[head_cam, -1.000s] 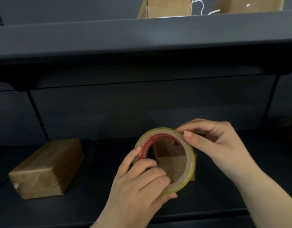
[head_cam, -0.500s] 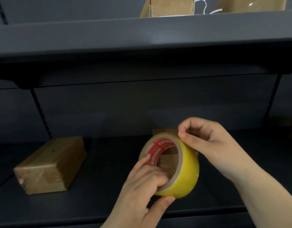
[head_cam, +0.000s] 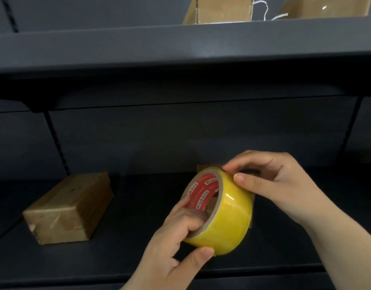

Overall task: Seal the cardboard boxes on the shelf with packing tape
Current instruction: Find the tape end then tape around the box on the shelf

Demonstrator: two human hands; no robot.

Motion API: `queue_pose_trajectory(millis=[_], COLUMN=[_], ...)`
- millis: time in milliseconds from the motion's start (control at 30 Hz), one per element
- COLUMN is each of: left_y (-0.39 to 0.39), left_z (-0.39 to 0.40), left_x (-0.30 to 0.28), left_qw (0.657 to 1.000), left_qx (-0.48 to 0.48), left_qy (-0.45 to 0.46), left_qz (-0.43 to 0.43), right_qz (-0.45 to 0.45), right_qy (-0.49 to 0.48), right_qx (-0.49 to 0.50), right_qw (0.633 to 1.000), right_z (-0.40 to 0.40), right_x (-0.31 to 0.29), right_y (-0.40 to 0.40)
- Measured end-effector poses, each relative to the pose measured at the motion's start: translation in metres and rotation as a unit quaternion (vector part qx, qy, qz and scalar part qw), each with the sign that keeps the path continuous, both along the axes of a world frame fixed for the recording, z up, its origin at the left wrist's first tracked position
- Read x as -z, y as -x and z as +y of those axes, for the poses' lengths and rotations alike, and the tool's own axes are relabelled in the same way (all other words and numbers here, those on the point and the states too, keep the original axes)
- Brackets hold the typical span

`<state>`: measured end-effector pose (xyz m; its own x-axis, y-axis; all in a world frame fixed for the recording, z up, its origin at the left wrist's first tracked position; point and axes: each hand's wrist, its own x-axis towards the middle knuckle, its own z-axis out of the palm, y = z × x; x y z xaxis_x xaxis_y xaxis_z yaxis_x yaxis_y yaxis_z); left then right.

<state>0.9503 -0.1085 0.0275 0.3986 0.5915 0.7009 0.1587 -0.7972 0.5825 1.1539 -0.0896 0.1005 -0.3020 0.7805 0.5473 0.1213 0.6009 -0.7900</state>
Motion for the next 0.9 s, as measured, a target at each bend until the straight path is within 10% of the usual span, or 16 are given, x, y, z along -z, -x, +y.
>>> queue_pose_trajectory(millis=[333,900], left_y=[-0.022,-0.021], left_z=[0.000,-0.005], left_x=[0.008,-0.016], left_qw=[0.983,0.997], left_qx=[0.008,-0.036], left_qy=[0.166,0.051], left_qz=[-0.082,-0.041], right_qz=[-0.004,-0.058], right_qy=[-0.030,-0.219], right_qx=[0.103,0.163], right_qw=[0.994,0.960], right_z=[-0.015,-0.037], right_x=[0.021,0.022], right_y=[0.041,0.042])
